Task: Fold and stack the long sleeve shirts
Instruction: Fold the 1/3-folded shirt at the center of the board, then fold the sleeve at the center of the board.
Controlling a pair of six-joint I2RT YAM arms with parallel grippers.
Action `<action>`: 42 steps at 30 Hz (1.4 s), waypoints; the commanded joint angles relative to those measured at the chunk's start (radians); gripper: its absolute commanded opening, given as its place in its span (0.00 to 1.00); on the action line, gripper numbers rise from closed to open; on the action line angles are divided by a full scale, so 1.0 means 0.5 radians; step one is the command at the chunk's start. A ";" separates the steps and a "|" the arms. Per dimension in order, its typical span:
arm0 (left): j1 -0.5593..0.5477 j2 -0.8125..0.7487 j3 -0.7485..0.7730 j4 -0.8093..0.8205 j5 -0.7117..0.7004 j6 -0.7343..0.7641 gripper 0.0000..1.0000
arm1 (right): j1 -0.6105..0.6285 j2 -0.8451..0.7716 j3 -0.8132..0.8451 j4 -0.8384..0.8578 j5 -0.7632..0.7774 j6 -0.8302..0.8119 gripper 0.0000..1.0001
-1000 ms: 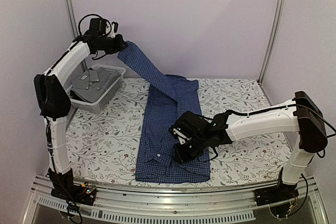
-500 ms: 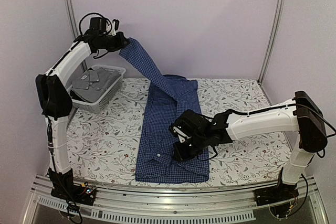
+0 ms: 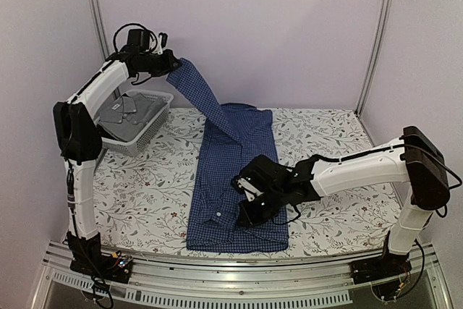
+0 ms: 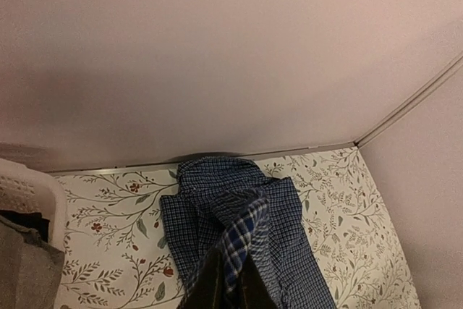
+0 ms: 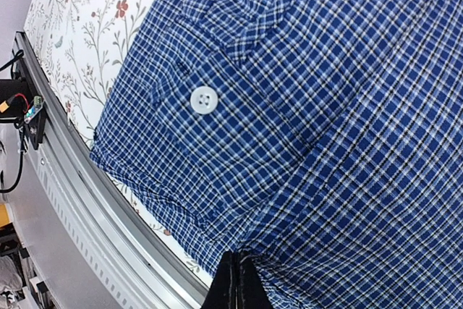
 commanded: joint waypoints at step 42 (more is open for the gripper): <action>-1.063 -0.314 -1.109 -0.348 0.392 0.456 0.09 | -1.018 -0.354 -0.106 0.128 0.268 -0.079 0.48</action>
